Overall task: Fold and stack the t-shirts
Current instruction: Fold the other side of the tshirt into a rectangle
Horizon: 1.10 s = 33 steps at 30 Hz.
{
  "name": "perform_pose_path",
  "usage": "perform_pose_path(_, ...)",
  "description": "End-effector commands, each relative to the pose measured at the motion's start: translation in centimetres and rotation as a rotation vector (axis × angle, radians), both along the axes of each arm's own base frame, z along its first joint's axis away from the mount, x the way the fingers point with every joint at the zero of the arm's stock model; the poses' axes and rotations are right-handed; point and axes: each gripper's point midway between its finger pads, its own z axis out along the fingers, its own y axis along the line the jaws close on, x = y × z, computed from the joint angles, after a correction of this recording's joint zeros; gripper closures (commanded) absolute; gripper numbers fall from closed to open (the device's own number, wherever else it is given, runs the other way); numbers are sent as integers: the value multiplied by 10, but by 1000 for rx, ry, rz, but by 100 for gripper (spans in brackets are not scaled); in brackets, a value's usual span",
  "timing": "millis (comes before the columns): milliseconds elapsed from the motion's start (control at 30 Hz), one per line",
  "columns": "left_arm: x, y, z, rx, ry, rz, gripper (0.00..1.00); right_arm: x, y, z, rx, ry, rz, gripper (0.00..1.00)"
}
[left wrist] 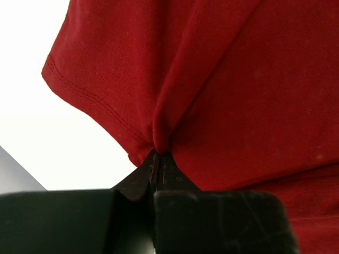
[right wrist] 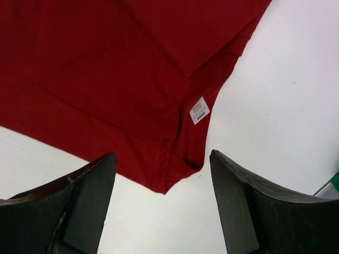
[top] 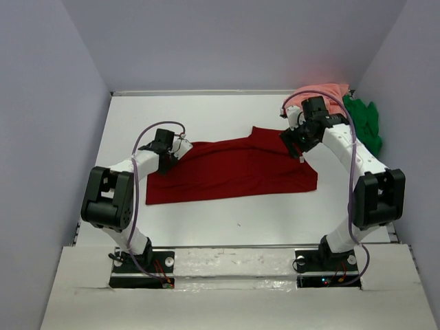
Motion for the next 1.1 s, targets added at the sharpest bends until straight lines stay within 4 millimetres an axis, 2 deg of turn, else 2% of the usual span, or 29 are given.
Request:
perform_pose_path(0, -2, -2, -1, 15, -8, 7, 98, 45, 17, 19, 54, -151, 14, 24)
perform_pose_path(67, -2, -3, -2, 17, -8, 9, 98, 60, 20, 24, 58, -185, 16, 24)
perform_pose_path(100, -2, -1, -2, 26, -9, 13, 97, 74, 23, 36, 67, -225, 14, 24)
perform_pose_path(133, -2, -2, -3, 28, -8, 12, 97, 83, 25, 39, 71, -238, 12, 24)
perform_pose_path(167, -3, -2, -3, 32, -6, 11, 96, 92, 27, 26, 68, -214, 12, 24)
perform_pose_path(200, -4, -1, -5, 38, -1, 13, 85, 106, 30, 37, 78, -246, 9, 25)
perform_pose_path(233, -4, -1, -5, 39, -2, 12, 77, 113, 32, 36, 82, -249, 8, 25)
perform_pose_path(267, -4, -1, -6, 41, -1, 13, 72, 119, 37, 22, 93, -219, 15, 25)
perform_pose_path(300, -5, -1, -6, 41, 0, 9, 62, 130, 41, 29, 111, -243, 16, 26)
perform_pose_path(333, -5, -1, -6, 41, -1, 8, 57, 136, 44, 27, 121, -241, 18, 27)
perform_pose_path(367, -4, -1, -5, 40, -6, 10, 54, 141, 47, 25, 131, -238, 21, 27)
perform_pose_path(400, -4, -1, -4, 40, -9, 9, 52, 147, 51, 10, 142, -211, 28, 27)
perform_pose_path(433, -2, -2, -1, 38, -19, 8, 49, 152, 54, 8, 149, -207, 27, 27)
perform_pose_path(467, -1, -1, 1, 38, -25, 10, 48, 159, 58, 14, 167, -218, 37, 28)
perform_pose_path(500, 0, -1, 3, 37, -32, 13, 46, 164, 60, 10, 169, -215, 40, 28)
perform_pose_path(533, 3, -2, 7, 35, -42, 12, 45, 167, 61, -3, 167, -189, 40, 29)
perform_pose_path(567, 6, -2, 12, 38, -54, 14, 44, 174, 64, 2, 176, -201, 50, 29)
perform_pose_path(600, 8, 0, 15, 45, -59, 13, 44, 176, 65, -13, 171, -171, 50, 30)
perform_pose_path(700, 17, 3, 30, 56, -92, 20, 43, 186, 68, -19, 175, -174, 62, 30)
perform_pose_path(767, 21, 7, 40, 55, -108, 25, 43, 189, 70, -34, 173, -148, 68, 30)
perform_pose_path(833, 29, 13, 59, 27, -151, 45, 43, 195, 69, -38, 165, -148, 66, 31)
perform_pose_path(900, 36, 21, 79, -11, -192, 68, 41, 195, 70, -50, 160, -125, 69, 32)
perform_pose_path(1067, 41, 33, 103, -44, -234, 101, 40, 187, 70, -67, 162, -81, 81, 33)
